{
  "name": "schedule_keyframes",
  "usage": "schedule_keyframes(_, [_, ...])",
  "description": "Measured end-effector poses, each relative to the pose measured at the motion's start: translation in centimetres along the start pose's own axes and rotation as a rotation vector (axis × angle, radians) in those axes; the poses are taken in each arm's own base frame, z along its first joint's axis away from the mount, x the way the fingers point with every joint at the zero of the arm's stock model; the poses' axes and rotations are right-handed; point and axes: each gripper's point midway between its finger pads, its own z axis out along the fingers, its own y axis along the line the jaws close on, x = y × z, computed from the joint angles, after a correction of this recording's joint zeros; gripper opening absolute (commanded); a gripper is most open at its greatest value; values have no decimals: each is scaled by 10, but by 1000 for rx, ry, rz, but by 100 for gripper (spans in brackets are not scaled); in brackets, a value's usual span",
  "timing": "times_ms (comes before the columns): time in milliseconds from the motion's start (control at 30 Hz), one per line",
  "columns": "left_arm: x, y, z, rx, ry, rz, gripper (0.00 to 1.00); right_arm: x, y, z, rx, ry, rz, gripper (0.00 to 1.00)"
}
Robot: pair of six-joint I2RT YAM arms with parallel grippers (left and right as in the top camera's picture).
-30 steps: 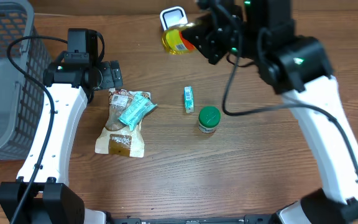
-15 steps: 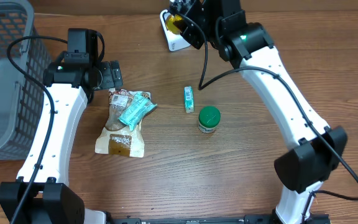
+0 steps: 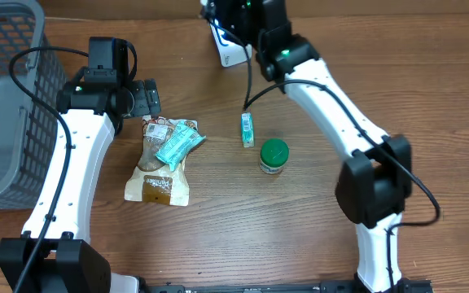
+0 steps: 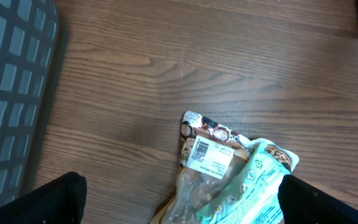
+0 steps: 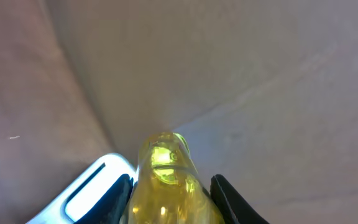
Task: Scan the item barcode
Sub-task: 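Carry the bottle to the white scanner at the back, then hold the bottle's label under the white scanner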
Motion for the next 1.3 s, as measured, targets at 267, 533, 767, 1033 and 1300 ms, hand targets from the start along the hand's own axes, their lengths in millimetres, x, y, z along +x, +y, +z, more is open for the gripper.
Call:
schedule_keyframes(267, [0, 0, 0, 0, 0, 0, 100, 13, 9, 30, 99, 7, -176, 4])
schedule_keyframes(533, [0, 0, 0, 0, 0, 0, 100, 36, 28, 53, 120, 31, -218, 4])
schedule_keyframes(767, [0, 0, 0, 0, 0, 0, 100, 41, 33, 59, 126, 32, -221, 4])
schedule_keyframes(1033, [0, 0, 0, 0, 0, 0, 100, 45, 36, 61, 122, 37, -221, 4])
schedule_keyframes(1300, [0, 0, 0, 0, 0, 0, 99, 52, 45, 63, 90, 58, -224, 4])
